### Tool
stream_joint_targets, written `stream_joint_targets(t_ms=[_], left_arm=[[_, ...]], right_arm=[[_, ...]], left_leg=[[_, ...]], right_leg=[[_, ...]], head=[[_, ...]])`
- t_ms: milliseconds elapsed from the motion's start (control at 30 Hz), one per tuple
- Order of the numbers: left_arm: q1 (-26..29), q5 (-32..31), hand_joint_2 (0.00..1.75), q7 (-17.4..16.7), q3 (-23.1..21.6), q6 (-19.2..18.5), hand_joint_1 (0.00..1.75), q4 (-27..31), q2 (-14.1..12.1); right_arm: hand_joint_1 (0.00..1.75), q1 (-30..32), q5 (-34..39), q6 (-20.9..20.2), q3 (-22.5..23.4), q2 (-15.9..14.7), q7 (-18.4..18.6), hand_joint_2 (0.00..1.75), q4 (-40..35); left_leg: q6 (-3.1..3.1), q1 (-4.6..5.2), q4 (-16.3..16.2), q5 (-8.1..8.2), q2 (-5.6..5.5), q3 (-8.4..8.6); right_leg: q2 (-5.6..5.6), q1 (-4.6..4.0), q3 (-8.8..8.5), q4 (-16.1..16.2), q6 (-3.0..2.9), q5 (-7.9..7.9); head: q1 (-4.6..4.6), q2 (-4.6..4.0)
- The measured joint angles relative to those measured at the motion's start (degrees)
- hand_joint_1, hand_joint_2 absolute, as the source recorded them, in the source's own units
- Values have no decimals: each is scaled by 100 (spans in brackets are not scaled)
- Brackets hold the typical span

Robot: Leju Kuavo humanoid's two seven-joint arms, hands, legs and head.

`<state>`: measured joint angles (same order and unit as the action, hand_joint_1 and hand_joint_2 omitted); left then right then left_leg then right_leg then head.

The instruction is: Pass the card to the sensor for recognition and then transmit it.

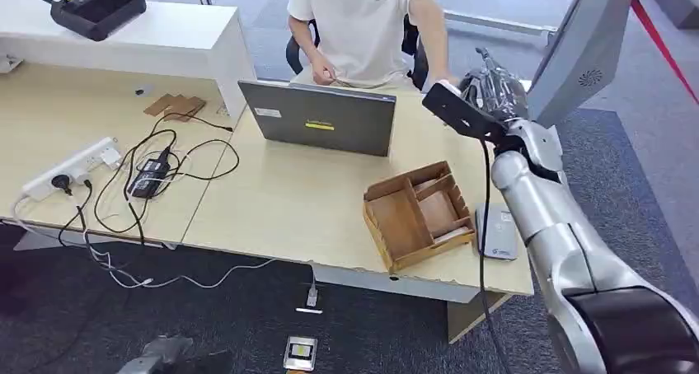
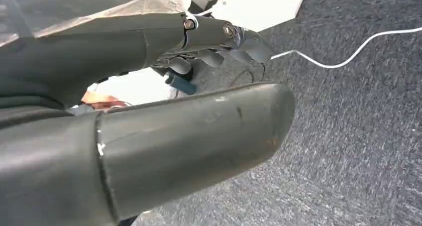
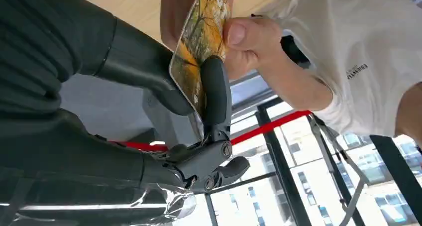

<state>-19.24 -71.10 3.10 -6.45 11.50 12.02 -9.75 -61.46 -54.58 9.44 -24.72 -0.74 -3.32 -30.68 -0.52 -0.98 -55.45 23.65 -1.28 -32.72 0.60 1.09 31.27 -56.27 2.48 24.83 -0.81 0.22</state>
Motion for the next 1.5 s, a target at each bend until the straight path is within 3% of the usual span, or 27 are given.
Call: stream_joint_targets(t_ms=[267,300,333,467,700,733,833,900,967,1000,1167,1400,1500], left_arm=[[-62,-37,0,-35,-79,-85,0,0,4],[-73,-37,0,-35,-85,-96,0,0,4],[-83,-37,0,-35,-90,-96,0,0,7],[-93,-35,0,-35,-120,-111,0,0,4],[-90,-11,0,-35,-127,-101,0,0,4],[-87,-9,0,-35,-127,-89,0,0,2],[-78,2,0,-24,-127,-74,0,0,4],[-66,11,0,2,-127,-68,0,0,2],[-41,33,0,28,-127,-46,0,0,0],[-9,50,0,33,-127,-28,0,0,-2],[102,223,0,-9,-122,61,0,0,-37],[518,645,0,-2,6,439,0,-4,-147],[616,715,0,-9,74,492,0,-15,-181]], right_arm=[[175,-23,33,63,0,31,-7,175,448],[12,-23,44,79,0,35,-7,175,487],[0,-22,44,90,0,37,-7,175,535],[0,-21,35,221,0,50,-7,175,627],[0,-80,59,863,0,72,-227,175,749],[0,-109,41,1074,2,66,-324,0,747],[0,-208,-33,1465,2,33,-488,0,745],[0,-249,-221,1953,2,-62,-636,0,727],[0,-257,-845,2727,24,-258,-875,0,502],[0,-283,-1129,2881,57,-402,-1027,0,350],[0,-227,-2008,2892,491,-841,-1759,0,-325],[0,-133,-2157,2892,1453,-1383,-2463,0,-1195],[0,-102,-2124,2892,1843,-1517,-2579,0,-1382]], left_leg=[[0,0,-1,0,2,1],[0,0,-1,0,2,1],[0,0,-1,0,2,0],[-1,0,-1,1,3,1],[0,0,-1,0,4,1],[0,0,-1,0,4,2],[0,0,-2,0,4,4],[0,1,-7,0,5,6],[0,1,-9,0,-1,4],[0,1,-10,1,1,5],[4,3,-9,4,3,5],[4,2,-9,5,5,6],[5,3,-9,6,6,5]], right_leg=[[1,0,1,0,-1,-2],[1,0,2,-1,-1,-2],[1,0,2,-1,-1,-2],[2,0,3,0,-1,-1],[2,0,2,-1,-1,-2],[2,0,2,-1,-1,-3],[2,0,0,0,-1,-3],[2,1,2,0,-1,-4],[0,2,0,1,-1,-4],[0,2,-2,2,-1,-4],[6,2,-2,5,0,-6],[5,2,-3,6,1,-6],[7,3,0,6,1,-6]], head=[[-2,0],[-2,0],[-2,0],[-2,0],[-2,0],[-2,0],[-2,0],[-2,0],[0,0],[0,2],[-2,0],[0,0],[0,0]])
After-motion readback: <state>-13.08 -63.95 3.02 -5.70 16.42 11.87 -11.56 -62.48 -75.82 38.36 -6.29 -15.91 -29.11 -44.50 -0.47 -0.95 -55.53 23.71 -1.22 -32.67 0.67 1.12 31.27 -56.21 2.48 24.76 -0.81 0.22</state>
